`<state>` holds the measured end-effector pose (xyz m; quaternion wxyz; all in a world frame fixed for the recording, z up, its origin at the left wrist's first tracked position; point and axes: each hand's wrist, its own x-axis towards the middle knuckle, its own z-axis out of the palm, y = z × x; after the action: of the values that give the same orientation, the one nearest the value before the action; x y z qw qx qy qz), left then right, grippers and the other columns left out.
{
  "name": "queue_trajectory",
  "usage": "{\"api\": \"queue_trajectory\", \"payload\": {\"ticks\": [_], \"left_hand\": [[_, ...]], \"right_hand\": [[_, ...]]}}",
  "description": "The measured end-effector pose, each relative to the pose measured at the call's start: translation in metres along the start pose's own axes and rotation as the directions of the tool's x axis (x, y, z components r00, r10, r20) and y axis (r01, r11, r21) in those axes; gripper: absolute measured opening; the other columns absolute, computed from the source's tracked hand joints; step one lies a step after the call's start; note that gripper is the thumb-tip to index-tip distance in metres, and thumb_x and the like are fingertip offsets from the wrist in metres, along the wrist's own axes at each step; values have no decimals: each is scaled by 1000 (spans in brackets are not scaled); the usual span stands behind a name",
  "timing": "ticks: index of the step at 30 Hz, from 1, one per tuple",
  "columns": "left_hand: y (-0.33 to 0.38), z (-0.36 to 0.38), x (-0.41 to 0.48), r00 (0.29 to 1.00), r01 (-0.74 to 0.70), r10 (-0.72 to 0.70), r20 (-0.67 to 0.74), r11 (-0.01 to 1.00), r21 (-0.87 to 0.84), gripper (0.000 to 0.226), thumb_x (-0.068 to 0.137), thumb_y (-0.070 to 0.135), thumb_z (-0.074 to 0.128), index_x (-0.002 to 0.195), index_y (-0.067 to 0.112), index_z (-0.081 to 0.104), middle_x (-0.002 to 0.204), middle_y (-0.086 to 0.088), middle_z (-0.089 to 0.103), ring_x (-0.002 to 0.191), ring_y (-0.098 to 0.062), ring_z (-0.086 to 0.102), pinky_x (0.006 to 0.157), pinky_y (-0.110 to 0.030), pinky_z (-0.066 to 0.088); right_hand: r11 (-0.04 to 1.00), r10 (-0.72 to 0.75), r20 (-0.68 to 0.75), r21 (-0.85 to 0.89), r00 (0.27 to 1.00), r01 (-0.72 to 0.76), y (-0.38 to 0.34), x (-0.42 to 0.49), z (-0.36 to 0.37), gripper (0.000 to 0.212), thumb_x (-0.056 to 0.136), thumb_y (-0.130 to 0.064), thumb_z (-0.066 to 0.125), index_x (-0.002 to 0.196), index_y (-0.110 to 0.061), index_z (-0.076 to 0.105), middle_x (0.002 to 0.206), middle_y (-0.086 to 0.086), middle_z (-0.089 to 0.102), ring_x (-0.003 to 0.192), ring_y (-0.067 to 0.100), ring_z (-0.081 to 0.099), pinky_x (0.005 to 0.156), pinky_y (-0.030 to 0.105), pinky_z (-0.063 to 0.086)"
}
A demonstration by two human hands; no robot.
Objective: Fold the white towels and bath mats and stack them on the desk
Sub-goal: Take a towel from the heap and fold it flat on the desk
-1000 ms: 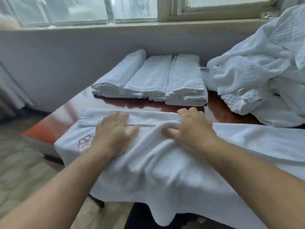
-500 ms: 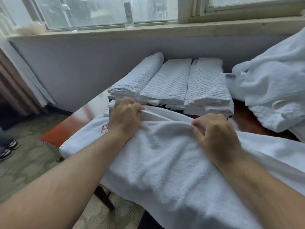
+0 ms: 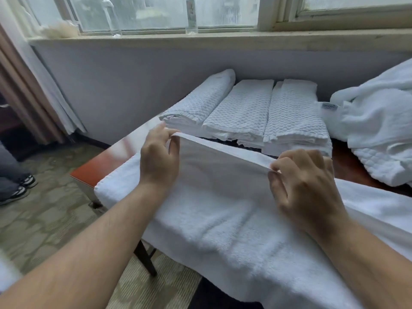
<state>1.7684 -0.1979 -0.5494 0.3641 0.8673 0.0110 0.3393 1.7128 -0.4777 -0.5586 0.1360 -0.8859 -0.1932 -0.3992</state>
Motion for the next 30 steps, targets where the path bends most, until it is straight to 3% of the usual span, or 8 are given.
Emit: {"api": "queue_trajectory", "payload": {"ticks": [3,5,8,16,25,30], "left_hand": [[-12,-14,-3,995,-101,100,16,987,127,21,96,10,62,114,10,71,144,-14,53,136,-25,43,108,-15,24],[-20,-20,-8,995,-42,23,100,980,195,26,91,8,63,116,12,71,143,-12,53,135,-27,41,108,-20,25],[-28,-27,-16,984,12,-60,168,962,272,30,88,9,60,116,10,72,133,-10,60,129,-32,46,107,-28,27],[-38,-37,-22,967,81,-146,211,954,290,36,89,6,50,116,17,71,128,-2,64,123,-28,42,99,-28,32],[-42,-43,-5,946,84,-173,275,947,309,42,93,3,46,129,13,65,136,-5,60,134,-26,42,108,-32,33],[-48,-53,1,893,198,-330,307,899,390,63,84,-3,42,143,19,53,148,-5,51,139,-30,38,113,-37,32]], "right_hand": [[986,-156,63,65,986,152,-4,0,-3,5,82,-13,65,80,-8,65,85,6,61,82,31,54,71,43,43],[968,-232,193,145,953,206,-4,-1,-2,4,78,-8,68,77,-9,64,75,4,60,71,28,54,63,40,47],[965,-234,306,192,923,181,-4,-2,-3,15,72,-6,76,79,-13,64,71,-1,60,63,25,56,52,34,49],[937,-342,304,179,889,299,-14,0,-6,12,75,-6,74,82,-14,70,75,0,63,67,28,62,62,39,52],[924,-361,318,249,877,290,-16,-3,-8,8,88,-18,72,80,-17,72,74,-4,59,64,23,58,51,35,50],[939,-306,353,267,884,218,-17,-5,-12,16,90,-30,66,82,-21,76,76,-7,59,69,17,59,52,34,51]]}}
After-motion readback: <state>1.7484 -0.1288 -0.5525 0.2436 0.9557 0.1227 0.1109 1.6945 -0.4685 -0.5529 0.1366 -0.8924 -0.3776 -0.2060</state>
